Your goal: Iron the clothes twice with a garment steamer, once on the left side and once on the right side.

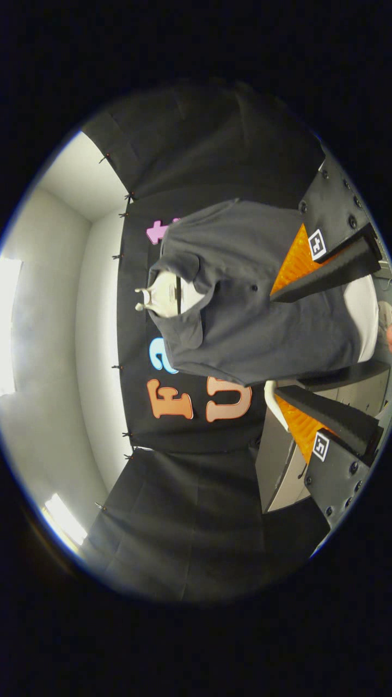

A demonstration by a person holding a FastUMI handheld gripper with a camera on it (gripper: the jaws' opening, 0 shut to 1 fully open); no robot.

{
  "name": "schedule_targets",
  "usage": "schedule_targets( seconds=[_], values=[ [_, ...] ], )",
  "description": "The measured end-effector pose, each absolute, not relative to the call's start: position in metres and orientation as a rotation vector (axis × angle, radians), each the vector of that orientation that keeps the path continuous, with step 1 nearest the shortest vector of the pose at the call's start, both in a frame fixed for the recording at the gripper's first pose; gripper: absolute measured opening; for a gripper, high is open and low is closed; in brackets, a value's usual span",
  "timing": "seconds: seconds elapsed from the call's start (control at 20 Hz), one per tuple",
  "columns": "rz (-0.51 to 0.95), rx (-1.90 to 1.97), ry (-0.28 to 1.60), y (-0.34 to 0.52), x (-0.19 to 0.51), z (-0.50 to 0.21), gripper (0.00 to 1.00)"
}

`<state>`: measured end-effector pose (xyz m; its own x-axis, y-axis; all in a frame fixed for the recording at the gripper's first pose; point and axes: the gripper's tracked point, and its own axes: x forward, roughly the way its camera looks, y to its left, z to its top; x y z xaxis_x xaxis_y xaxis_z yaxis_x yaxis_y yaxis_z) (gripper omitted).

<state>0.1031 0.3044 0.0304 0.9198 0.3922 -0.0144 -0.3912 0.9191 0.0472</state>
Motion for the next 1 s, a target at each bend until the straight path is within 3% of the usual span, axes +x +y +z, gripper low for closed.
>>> schedule_targets(
  seconds=[0.5, 1.0],
  values=[
    [0.452, 0.159, 0.134, 0.512, 0.254, 0.017, 0.98],
    [0.391, 0.009, 0.363, 0.586, 0.351, -0.089, 0.98]
  ],
)
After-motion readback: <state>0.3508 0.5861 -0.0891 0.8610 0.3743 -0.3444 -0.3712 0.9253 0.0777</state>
